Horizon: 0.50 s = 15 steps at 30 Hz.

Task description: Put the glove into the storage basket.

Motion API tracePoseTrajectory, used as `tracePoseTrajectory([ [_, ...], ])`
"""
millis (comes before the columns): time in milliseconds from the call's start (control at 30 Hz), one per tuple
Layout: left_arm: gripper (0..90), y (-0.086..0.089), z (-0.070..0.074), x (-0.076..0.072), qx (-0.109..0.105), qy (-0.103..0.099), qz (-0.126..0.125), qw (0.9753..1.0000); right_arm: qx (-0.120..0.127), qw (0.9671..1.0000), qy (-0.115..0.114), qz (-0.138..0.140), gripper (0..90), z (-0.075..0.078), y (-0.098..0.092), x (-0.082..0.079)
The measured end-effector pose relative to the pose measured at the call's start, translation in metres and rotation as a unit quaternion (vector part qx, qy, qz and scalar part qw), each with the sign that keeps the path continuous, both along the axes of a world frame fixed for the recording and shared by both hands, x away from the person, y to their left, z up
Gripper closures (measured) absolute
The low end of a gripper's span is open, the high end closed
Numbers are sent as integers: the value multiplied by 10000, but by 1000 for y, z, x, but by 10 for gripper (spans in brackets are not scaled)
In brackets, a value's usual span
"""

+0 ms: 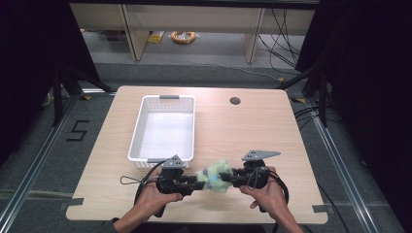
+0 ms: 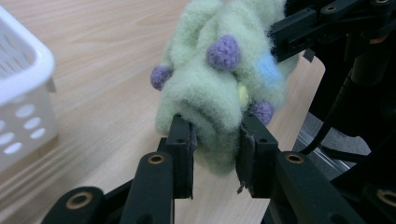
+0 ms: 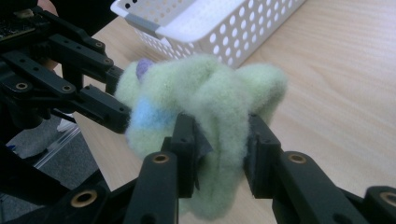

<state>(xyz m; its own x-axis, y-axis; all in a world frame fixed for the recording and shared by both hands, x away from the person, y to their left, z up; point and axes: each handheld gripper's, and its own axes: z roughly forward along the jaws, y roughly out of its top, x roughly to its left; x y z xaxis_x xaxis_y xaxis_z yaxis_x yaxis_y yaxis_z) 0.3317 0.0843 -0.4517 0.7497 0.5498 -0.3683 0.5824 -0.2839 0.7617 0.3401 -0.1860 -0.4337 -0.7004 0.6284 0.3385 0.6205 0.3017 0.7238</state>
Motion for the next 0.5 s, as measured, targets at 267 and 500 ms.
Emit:
tracePoseTrajectory([
  [267,685,13,22,12,7,-48,24,10000,-3,10000,-41,3,695,21,13,11],
  [500,684,27,37,24,5,-19,136,9999,19,10000,-88,36,695,37,25,25],
])
